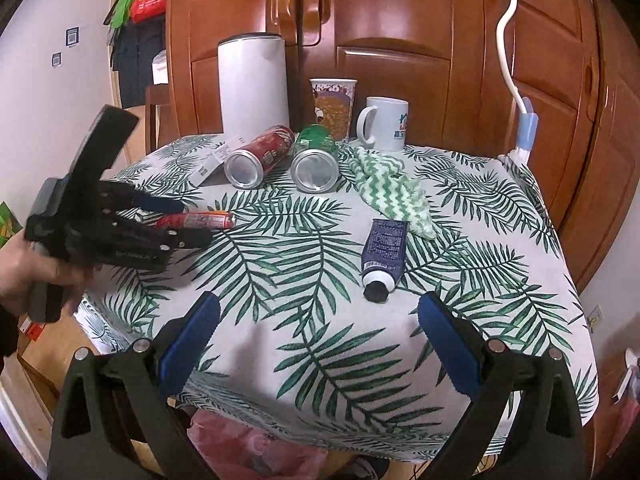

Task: Collect trash
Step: 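Grasp the red tube with the left gripper while the right grasps the purple tube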

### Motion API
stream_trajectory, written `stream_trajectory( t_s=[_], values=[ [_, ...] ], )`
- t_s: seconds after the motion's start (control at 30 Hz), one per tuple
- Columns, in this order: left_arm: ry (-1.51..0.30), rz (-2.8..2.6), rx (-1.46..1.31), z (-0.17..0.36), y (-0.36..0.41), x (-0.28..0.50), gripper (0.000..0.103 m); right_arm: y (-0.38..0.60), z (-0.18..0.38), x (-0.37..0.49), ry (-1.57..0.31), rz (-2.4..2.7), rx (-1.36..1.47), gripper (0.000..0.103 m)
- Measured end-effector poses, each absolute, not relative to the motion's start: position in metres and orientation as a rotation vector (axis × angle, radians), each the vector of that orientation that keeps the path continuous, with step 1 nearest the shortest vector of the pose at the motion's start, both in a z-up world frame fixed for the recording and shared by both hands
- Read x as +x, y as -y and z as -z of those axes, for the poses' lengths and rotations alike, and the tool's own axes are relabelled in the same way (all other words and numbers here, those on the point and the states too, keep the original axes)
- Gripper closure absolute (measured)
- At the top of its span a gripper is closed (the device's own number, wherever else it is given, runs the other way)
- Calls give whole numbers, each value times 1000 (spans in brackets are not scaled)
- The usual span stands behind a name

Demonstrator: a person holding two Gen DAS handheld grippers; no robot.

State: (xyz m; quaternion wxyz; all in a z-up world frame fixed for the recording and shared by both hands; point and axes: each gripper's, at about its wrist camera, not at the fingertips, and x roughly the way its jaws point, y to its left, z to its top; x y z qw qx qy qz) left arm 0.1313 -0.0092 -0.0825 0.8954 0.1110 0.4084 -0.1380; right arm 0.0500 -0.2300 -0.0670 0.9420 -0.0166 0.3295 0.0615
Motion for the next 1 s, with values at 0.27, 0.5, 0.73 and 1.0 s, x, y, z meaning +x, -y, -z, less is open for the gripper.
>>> stream_trajectory(
  t_s=[0.27,0.5,0.73,1.0],
  values=[
    [-854,319,192,82,27,111,57,244,67,80,-684,-68,-17,5],
    [-855,283,140,82,25,124,57,256,91,146,-843,0,-23,17],
    [-849,249,155,84,30,125,52,263,98,149,-868,30,5,27],
    [-822,205,123,88,24,124,25,265,98,141,-840,30,17,28]
  ],
)
